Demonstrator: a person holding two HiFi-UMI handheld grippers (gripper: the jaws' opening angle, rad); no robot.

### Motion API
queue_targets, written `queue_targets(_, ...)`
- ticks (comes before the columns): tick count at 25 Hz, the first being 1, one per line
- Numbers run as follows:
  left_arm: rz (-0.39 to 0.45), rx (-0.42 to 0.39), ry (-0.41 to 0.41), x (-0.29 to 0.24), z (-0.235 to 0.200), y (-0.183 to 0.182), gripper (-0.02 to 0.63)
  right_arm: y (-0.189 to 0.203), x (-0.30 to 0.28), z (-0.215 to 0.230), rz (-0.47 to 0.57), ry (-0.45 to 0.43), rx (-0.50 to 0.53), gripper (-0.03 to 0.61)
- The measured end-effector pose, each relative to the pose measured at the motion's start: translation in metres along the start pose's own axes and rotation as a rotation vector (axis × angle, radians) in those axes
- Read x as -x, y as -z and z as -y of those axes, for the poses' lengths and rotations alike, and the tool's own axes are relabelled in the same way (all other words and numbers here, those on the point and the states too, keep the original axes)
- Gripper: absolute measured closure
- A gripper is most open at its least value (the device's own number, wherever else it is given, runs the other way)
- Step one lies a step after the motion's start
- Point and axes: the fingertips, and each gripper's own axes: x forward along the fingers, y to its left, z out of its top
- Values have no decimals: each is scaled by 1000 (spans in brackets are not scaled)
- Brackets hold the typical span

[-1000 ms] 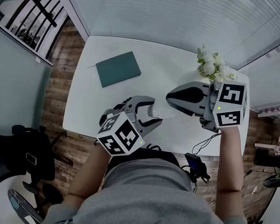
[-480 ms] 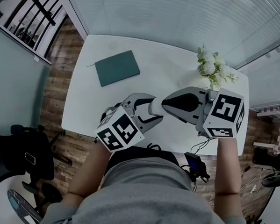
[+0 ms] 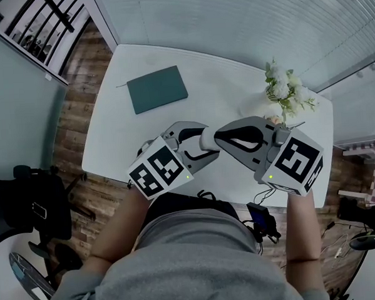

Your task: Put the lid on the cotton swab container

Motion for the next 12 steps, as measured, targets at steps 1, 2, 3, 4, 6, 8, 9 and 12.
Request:
queue_targets(1,3,6,-1,0,0,0,385,0,0,-1,4,6,2,556)
queue_targets(2,3,11,-2,0,0,0,387,0,0,-1,2,13,8,557)
queue_targets(3,-1,15,-3,0,0,1,387,2,0,-3,-11,20,17,557)
queue_targets(4,-8,16,-4,-1,1,2,387,4,-1,-4,-33,26,31,557)
queue_targets(6,-21,15,-8,-2,0,4,388,7,-2,-5,-59,39,54,557)
queue_targets(8,-24,13,-15,-3,0,4,388,8,-1,-4,-52,47,57,557)
queue_targets(9,-26,11,-19,-3,0,4,388,9,0,-4,-47,50,54,557)
queue_targets(12,-39,4,-26,-4,0,6,388,12,1,-2,-39,61,42,557)
